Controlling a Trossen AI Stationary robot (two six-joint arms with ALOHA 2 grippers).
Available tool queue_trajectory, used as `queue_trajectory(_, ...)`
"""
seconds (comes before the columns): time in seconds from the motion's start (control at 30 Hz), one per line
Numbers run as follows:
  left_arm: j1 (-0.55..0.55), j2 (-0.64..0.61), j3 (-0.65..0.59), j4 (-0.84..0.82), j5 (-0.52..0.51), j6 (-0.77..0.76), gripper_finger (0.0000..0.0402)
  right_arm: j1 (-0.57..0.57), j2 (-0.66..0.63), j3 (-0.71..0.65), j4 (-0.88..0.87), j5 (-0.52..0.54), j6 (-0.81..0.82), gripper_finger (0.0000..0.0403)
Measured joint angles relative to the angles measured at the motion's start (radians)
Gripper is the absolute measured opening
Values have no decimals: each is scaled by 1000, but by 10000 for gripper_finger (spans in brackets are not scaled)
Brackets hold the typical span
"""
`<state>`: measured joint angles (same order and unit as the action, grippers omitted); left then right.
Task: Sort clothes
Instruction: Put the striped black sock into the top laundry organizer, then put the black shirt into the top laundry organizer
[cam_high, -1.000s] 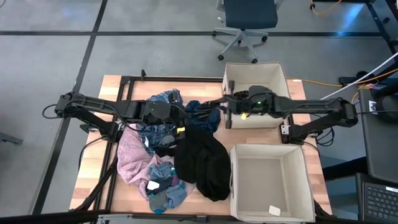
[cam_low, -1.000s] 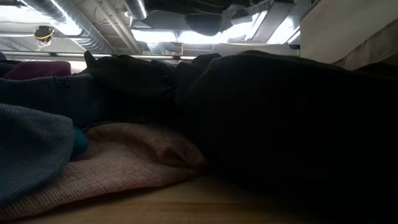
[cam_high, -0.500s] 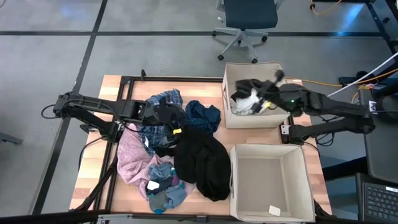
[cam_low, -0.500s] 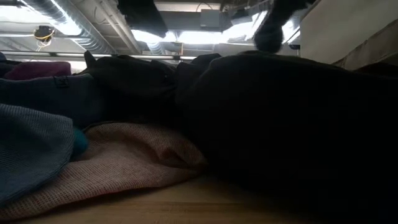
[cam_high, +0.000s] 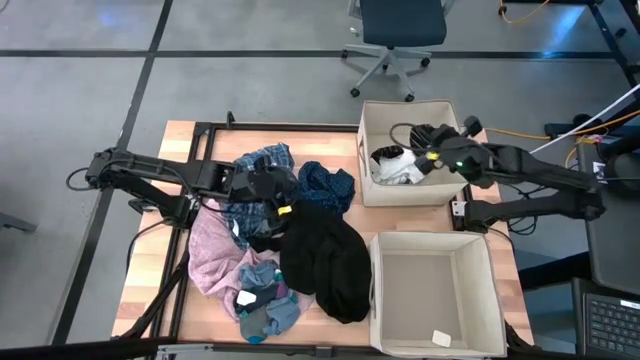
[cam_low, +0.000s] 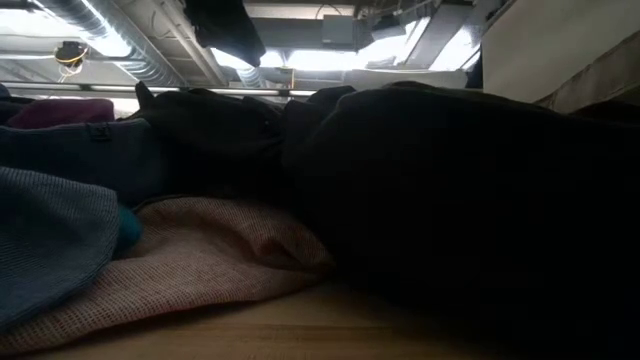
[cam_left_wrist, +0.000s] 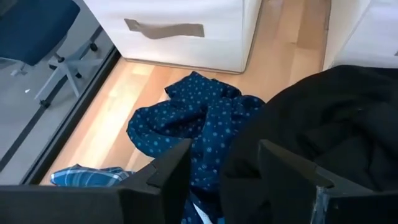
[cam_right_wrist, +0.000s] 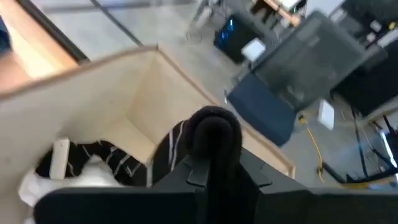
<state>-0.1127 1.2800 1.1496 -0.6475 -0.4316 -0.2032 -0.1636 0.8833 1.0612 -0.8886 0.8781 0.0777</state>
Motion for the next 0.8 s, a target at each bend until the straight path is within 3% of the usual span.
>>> queue_trajectory(0.1,-18,0,0,-1,0,-5,175,-57,29,-27,-7,-56,2,69)
queue_trajectory(0.23,-46,0,0,-1,0,-22,174,-123,70,-57,-6,-135,4,147)
queue_trajectory(0.47,-98,0,0,-25,1,-82,173,-138,118,-59,-9,-209,-17,274)
queue_trajectory(0.63,-135,0,-1,-82,0,-160,173,-138,117,-2,-27,-367,-25,315)
queue_trajectory(0.8,-181,0,-55,-69,0,-235,173,-92,111,55,78,-646,2,328)
